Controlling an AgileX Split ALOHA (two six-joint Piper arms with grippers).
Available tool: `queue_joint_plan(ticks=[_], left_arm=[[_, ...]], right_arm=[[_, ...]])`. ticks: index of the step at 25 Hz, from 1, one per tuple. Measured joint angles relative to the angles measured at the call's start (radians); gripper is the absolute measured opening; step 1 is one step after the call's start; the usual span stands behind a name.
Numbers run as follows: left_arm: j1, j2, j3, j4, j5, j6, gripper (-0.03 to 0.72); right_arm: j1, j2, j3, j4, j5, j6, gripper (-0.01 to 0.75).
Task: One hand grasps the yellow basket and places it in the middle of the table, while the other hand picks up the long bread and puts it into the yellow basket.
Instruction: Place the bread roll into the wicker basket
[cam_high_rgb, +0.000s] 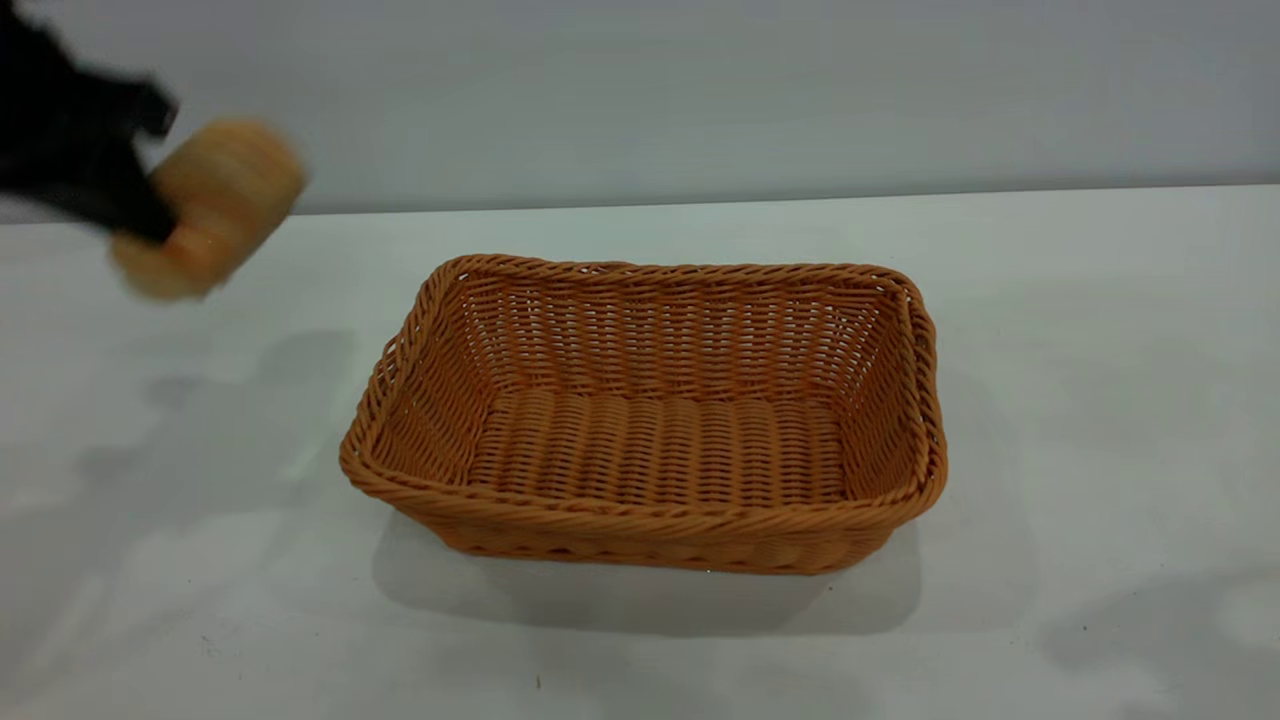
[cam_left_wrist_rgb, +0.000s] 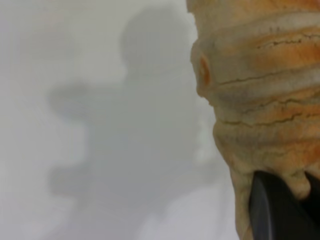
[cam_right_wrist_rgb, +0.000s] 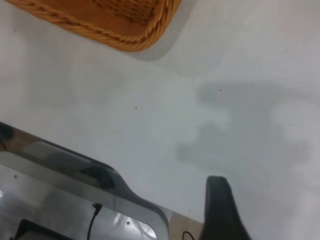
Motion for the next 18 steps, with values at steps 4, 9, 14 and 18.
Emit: queue_joint_plan(ticks=[4, 9, 14, 18], left_arm=[[-0.143, -0.029, 0.001, -0.111, 0.106, 0.186, 0.059], [-0.252, 0.04, 0.001, -0.158, 0.115, 0.248, 0.066], [-0.288, 0.1, 0.001, -0.173, 0.02, 0.285, 0.314], [-0.288, 0.098, 0.001, -0.2, -0.017, 0.276, 0.605]], right_arm=[[0.0, 0.0, 0.0, 0.0, 0.007, 0.0, 0.535], [0.0, 0.0, 0.0, 0.0, 0.01, 0.0, 0.535], [0.0, 0.0, 0.0, 0.0, 0.015, 0.0, 0.535], [0.0, 0.0, 0.0, -0.008, 0.024, 0.0, 0.535]])
